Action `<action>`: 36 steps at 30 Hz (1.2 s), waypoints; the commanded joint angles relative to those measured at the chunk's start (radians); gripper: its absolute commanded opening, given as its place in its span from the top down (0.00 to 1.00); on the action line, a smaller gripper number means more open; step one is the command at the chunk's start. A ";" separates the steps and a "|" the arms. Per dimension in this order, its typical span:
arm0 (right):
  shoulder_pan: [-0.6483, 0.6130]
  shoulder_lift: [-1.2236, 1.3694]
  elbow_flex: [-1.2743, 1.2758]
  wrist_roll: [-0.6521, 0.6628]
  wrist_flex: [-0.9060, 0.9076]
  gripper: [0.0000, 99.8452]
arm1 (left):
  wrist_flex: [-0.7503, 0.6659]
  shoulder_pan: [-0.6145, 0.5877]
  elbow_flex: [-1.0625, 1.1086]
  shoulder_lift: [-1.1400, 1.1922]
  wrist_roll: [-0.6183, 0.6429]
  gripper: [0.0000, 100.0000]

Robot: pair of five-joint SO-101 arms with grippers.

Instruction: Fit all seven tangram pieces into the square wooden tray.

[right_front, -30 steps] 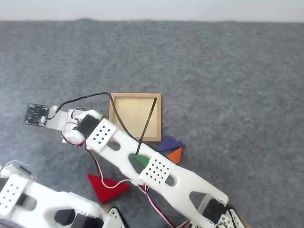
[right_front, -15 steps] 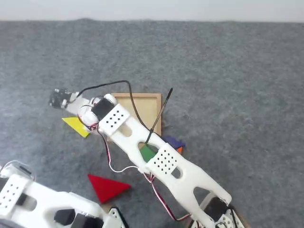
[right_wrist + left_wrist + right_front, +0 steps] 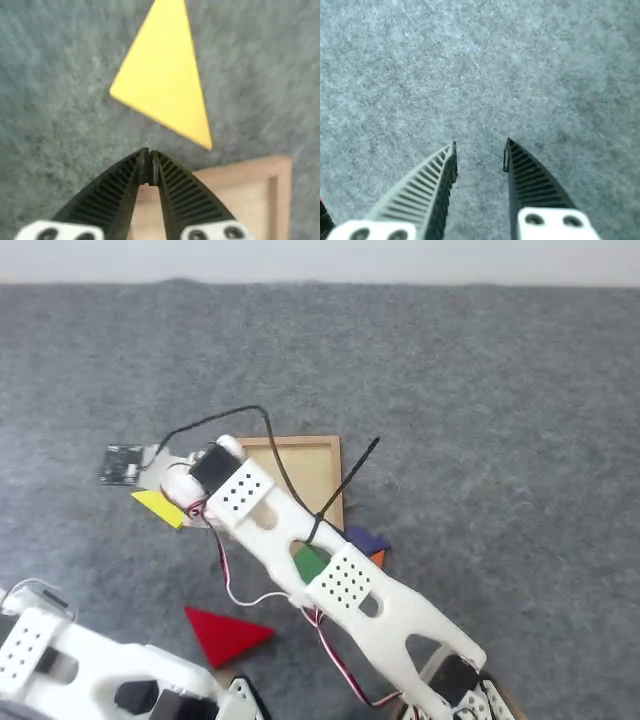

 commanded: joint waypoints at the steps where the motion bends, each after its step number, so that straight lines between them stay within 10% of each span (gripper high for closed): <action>1: -0.045 -0.111 -0.057 0.012 -0.122 0.99 | -0.018 0.005 -0.010 -0.029 -0.009 0.84; 11: -0.028 0.096 -0.054 -0.184 -0.665 0.99 | -0.018 0.005 -0.010 -0.029 -0.009 0.84; 36: 0.028 -0.199 0.106 -0.098 -0.168 0.98 | -0.018 0.005 -0.010 -0.029 -0.011 0.84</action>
